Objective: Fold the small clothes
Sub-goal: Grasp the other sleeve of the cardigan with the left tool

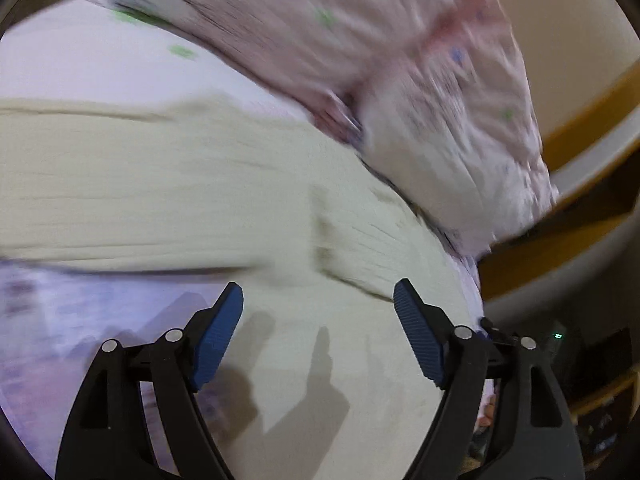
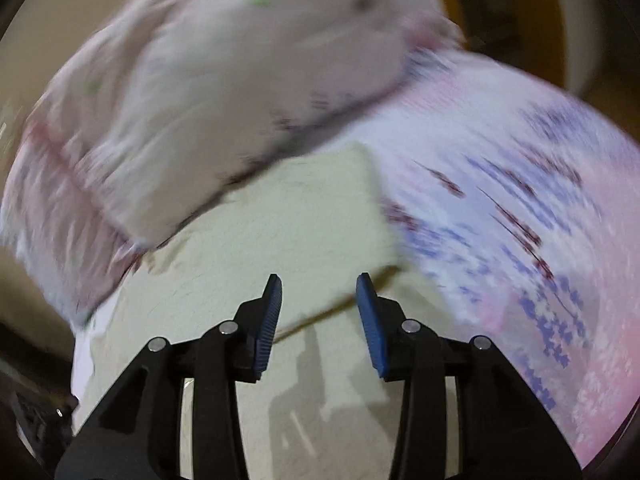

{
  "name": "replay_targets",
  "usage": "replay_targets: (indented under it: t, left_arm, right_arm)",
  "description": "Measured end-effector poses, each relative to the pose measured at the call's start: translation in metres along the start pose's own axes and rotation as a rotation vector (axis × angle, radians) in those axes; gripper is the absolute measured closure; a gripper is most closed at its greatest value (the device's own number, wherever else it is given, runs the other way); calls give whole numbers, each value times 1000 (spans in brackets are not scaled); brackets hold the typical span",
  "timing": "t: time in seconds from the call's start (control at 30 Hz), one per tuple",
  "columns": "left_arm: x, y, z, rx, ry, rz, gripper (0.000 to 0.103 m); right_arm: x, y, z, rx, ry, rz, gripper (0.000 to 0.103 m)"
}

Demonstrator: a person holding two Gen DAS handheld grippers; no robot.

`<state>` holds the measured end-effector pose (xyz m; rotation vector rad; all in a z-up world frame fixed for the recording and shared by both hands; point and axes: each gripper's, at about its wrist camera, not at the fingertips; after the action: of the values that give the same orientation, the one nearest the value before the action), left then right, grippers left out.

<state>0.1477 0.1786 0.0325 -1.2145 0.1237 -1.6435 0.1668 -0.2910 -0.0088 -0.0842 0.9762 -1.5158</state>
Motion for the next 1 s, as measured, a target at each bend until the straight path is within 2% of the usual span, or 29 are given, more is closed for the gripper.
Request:
replay_targets:
  t: [0.1, 0.2, 0.33, 0.43, 0.47, 0.5, 0.57, 0.63, 0.77, 1.0]
  left_arm:
    - [-39, -41, -5, 88, -67, 78, 24]
    - [-78, -72, -9, 153, -179, 140, 24]
    - [-108, -95, -14, 207, -289, 157, 24]
    - [-120, -103, -14, 237, -363, 156, 24]
    - [-125, -104, -14, 245, -397, 148, 24]
    - [-129, -105, -13, 251, -423, 141, 24]
    - [-133, -109, -12, 279, -463, 130, 25]
    - [-136, -112, -9, 308, -504, 125, 25]
    - [-151, -116, -2, 364, -584, 143, 28]
    - [-181, -124, -2, 423, -744, 146, 54]
  right_arm:
    - [-59, 11, -5, -84, -230, 72, 63]
    - [-122, 33, -24, -177, -437, 122, 64]
    - [-170, 53, -42, -220, -565, 156, 65]
    - [-187, 73, -54, -278, -591, 162, 65]
    - [-189, 86, -60, -324, -613, 137, 65]
    - [-187, 88, -66, -324, -616, 131, 65]
    - [-184, 81, -67, -310, -603, 145, 63]
    - [-181, 73, -62, -322, -557, 187, 56]
    - [-169, 57, -51, -333, -480, 241, 54]
    - [-157, 42, -42, -323, -460, 274, 51]
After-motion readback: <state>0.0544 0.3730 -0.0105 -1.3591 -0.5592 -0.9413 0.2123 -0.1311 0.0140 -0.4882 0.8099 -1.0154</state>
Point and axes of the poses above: each gripper's, at about its wrist camera, not at the fingertips, and y roughly the way its jaws point, x to its right, z to its top, and after that the axes turned 2 degrees about y, right-handed
